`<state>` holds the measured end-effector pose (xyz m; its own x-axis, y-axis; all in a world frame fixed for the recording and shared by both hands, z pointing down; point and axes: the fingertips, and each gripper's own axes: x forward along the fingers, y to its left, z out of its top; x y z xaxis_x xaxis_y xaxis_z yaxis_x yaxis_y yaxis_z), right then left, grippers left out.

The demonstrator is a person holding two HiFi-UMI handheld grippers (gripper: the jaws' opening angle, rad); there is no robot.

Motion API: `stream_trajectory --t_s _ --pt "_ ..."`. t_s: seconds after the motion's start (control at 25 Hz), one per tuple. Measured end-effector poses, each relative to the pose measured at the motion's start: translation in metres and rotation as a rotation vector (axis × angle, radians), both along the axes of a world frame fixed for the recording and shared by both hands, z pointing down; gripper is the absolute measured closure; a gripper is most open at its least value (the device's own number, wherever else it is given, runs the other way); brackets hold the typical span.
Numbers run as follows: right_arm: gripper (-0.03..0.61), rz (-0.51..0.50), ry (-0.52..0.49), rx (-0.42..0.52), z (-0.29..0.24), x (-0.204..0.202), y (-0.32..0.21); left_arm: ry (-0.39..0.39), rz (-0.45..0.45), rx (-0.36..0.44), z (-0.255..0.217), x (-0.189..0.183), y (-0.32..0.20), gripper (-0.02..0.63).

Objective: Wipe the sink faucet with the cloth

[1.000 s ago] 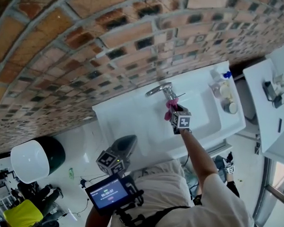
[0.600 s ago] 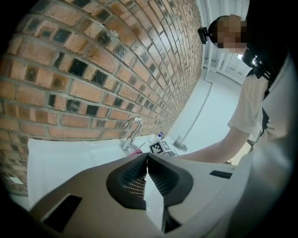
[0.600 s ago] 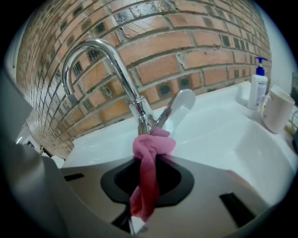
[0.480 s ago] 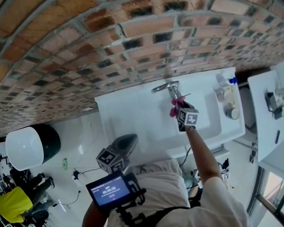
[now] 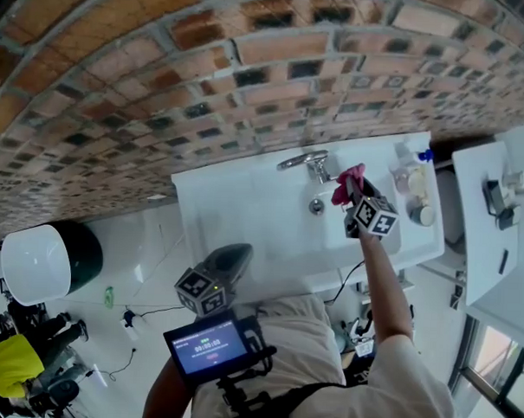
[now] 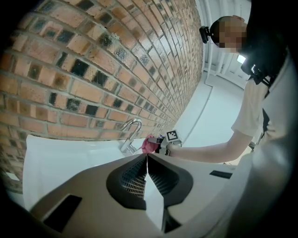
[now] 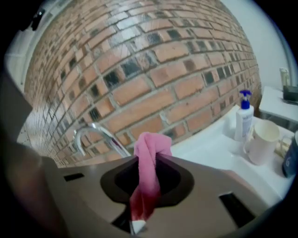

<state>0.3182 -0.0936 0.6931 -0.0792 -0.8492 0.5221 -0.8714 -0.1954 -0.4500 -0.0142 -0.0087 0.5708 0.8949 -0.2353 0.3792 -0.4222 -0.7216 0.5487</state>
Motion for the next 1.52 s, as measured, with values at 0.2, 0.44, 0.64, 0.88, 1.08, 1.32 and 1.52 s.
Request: stream_trajectory --t_s 0.2,0.44,0.64,0.88,1.08,1.32,1.52 --pt "0.502 -0.109 0.257 0.048 -0.063 0.002 -0.01 0.012 -0.003 0.0 -0.004 0.004 0.003 0.614" --pt "0.502 -0.412 0.619 -0.019 -0.056 -0.071 -0.004 0.009 -0.028 0.0 -0.002 0.002 -0.001 0.614" --pt "0.502 -0.618 0.791 -0.046 -0.033 -0.131 -0.001 0.002 -0.053 0.001 -0.003 0.001 -0.008 0.614" --pt "0.5 -0.688 0.685 0.035 -0.053 -0.173 0.008 0.002 -0.036 0.011 -0.006 0.013 -0.014 0.614" --pt "0.5 -0.759 0.616 0.061 -0.06 -0.198 0.037 0.009 -0.026 -0.007 -0.002 0.016 -0.009 0.614" --pt "0.5 -0.773 0.654 -0.007 -0.042 -0.19 0.053 0.013 -0.001 -0.017 0.0 0.022 -0.002 0.614" --pt "0.5 -0.784 0.662 -0.093 -0.008 -0.198 0.052 0.032 0.022 -0.007 -0.007 0.013 -0.007 0.614"
